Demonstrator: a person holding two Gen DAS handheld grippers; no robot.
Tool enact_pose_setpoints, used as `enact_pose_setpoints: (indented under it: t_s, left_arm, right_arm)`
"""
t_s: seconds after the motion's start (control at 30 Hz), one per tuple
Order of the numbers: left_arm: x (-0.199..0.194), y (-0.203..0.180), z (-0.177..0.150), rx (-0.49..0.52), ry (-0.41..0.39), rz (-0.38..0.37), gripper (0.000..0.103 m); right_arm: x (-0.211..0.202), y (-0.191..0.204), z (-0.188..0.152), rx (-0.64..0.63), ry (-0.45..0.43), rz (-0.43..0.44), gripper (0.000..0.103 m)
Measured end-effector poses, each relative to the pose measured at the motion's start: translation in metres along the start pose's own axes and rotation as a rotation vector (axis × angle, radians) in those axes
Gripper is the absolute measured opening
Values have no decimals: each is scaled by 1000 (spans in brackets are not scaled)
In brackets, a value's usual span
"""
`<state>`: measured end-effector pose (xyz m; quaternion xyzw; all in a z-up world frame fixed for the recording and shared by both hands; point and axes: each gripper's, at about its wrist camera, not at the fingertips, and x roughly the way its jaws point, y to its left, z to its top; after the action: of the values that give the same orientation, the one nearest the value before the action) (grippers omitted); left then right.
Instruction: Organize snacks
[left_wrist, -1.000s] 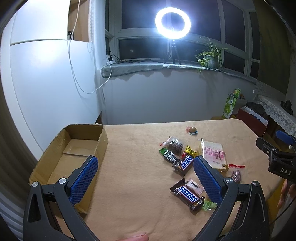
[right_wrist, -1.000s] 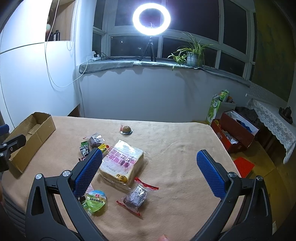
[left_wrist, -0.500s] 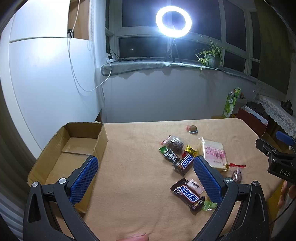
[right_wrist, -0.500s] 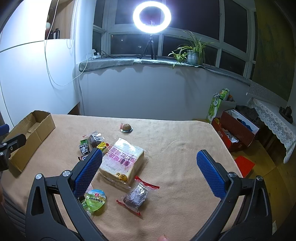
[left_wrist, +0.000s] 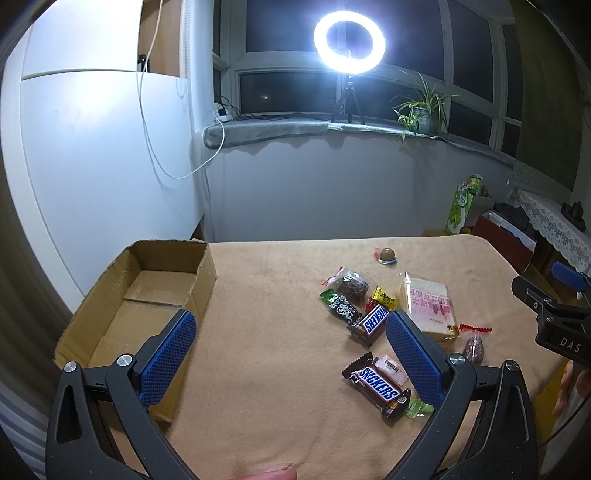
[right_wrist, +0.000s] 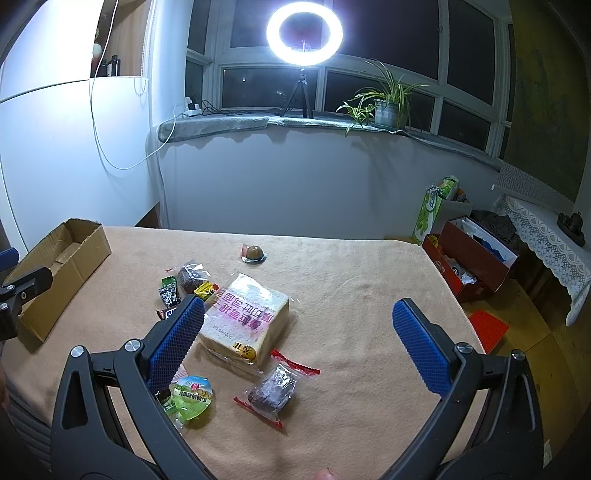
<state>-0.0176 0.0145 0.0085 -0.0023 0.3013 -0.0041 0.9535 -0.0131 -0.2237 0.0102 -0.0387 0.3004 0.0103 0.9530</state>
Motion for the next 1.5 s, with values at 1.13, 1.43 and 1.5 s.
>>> enact_pose_setpoints:
  t_s: [1.13,1.43,1.5]
  left_arm:
    - [52,-10,-45,4,201,-88,102]
    - [77,-37,-101,70,330,-118,102]
    - [75,-40,-105,90,312,-109,103]
  right_arm:
    - [39,-11,-62,-1,175,-18,103]
    - [62,-21,-129,9,321,27,103]
    - [62,-28,-136,45,298,54,103]
